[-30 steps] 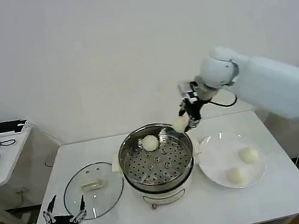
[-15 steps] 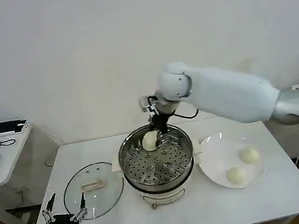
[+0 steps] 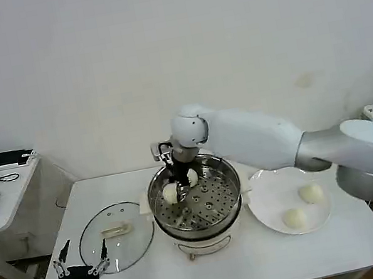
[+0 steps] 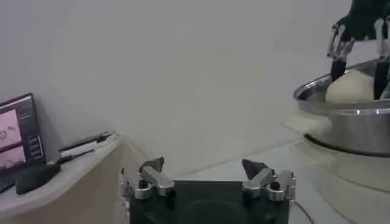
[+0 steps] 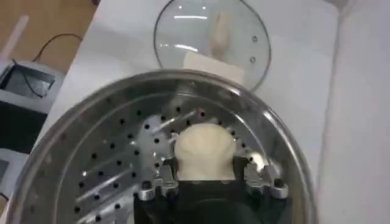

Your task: Take steamed baozi put them in steamer then cover it.

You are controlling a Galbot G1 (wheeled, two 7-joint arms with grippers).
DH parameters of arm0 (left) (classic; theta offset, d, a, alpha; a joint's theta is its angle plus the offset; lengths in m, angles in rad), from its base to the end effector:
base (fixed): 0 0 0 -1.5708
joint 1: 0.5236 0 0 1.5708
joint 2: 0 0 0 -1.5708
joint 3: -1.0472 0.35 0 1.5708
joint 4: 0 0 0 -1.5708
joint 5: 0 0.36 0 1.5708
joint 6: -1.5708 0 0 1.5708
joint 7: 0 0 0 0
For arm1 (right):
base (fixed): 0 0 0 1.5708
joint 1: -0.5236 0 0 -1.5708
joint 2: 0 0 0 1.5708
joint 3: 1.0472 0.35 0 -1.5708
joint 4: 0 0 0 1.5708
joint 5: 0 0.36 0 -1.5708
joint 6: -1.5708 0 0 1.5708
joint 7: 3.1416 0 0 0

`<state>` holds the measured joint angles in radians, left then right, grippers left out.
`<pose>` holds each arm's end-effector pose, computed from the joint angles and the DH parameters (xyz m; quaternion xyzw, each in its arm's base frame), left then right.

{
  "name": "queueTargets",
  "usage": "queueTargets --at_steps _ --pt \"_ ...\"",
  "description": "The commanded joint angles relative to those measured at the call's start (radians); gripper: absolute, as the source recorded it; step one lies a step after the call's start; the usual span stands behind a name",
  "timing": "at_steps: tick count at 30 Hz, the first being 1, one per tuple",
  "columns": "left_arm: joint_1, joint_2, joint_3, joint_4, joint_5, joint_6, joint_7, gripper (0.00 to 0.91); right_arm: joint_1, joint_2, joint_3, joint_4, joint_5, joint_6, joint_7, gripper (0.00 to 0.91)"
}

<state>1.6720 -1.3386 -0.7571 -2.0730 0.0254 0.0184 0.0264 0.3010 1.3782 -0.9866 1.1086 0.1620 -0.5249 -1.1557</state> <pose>0.1582 0.1117 -0.3054 0.0244 -0.9833 -0.1705 0.0587 0.5531 0.2180 -0.1052 0.6133 -0.5075 0.5198 0.3099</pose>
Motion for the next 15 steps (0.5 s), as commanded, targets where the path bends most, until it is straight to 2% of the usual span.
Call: queueTargets --at_steps 1,5,6,7,15 --pt "-0.001 0.002 -0.001 0.001 0.000 -0.001 0.000 0.907 -0.023 0.042 -0.003 -0.041 -0.007 0.000 0.002 0.605" --pt "-0.004 0.001 -0.001 0.006 -0.001 -0.001 0.000 0.907 -0.029 0.045 0.000 -0.044 -0.005 0.002 0.003 0.605" --pt "-0.004 0.001 0.000 0.006 -0.001 -0.001 0.000 0.907 -0.031 0.046 0.002 -0.044 -0.004 0.001 0.002 0.856" --pt "-0.005 0.001 0.001 0.006 -0.001 -0.001 0.001 0.907 -0.032 0.045 0.001 -0.044 -0.002 0.001 0.001 0.907" --pt "-0.004 0.001 0.000 0.008 0.000 -0.001 0.001 0.907 -0.023 0.023 0.007 -0.025 0.001 0.000 0.000 0.907"
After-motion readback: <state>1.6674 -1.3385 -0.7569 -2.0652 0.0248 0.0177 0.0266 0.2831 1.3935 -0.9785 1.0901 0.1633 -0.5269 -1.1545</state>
